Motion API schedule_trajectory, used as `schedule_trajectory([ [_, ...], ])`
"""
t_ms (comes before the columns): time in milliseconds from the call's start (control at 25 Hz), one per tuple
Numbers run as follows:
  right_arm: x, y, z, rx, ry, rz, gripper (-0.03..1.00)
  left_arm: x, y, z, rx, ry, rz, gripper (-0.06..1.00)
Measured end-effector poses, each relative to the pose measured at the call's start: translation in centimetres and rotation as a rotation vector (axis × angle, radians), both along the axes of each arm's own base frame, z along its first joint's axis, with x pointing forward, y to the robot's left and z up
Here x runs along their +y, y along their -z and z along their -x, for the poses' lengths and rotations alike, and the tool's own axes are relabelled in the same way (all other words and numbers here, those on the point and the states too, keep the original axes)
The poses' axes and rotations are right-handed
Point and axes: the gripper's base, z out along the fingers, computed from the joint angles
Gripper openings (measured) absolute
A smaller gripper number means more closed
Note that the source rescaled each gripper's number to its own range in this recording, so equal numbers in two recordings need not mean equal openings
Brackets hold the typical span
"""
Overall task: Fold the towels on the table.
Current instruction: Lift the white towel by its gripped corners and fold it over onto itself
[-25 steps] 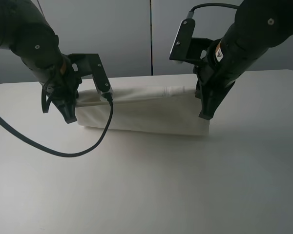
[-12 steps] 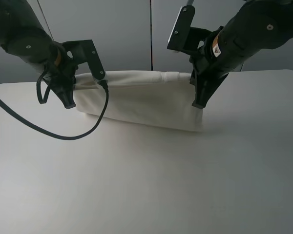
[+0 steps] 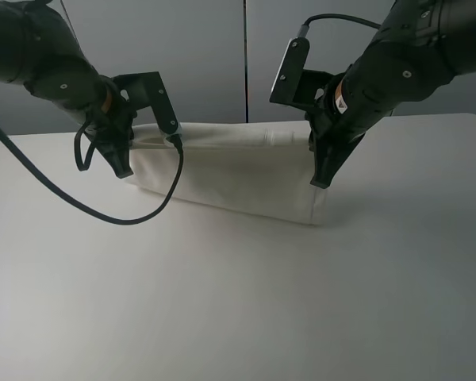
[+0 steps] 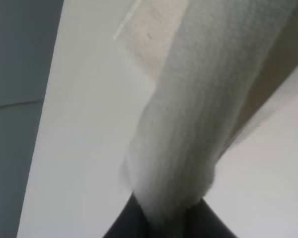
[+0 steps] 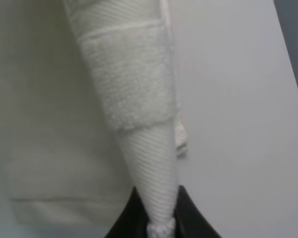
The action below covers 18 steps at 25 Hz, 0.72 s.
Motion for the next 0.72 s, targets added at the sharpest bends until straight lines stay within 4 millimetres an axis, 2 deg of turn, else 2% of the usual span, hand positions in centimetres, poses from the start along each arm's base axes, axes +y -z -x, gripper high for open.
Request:
schedule_trajectory([
  [320, -2.3, -0.1, -1.7, -0.034, 0.077, -0.050, 0.05, -1.8, 0.5, -1.6, -0.016, 0.018, 0.032, 0.00],
  [440, -2.3, -0.1, -1.9, -0.046, 0.072, -0.066, 0.05, -1.8, 0.8, -2.2, -0.017, 0.010, 0.035, 0.00],
  [720, -1.7, 1.7, -2.5, -0.028, 0.052, -0.076, 0.05, -1.1, 1.6, -3.2, -0.004, -0.008, 0.033, 0.00],
])
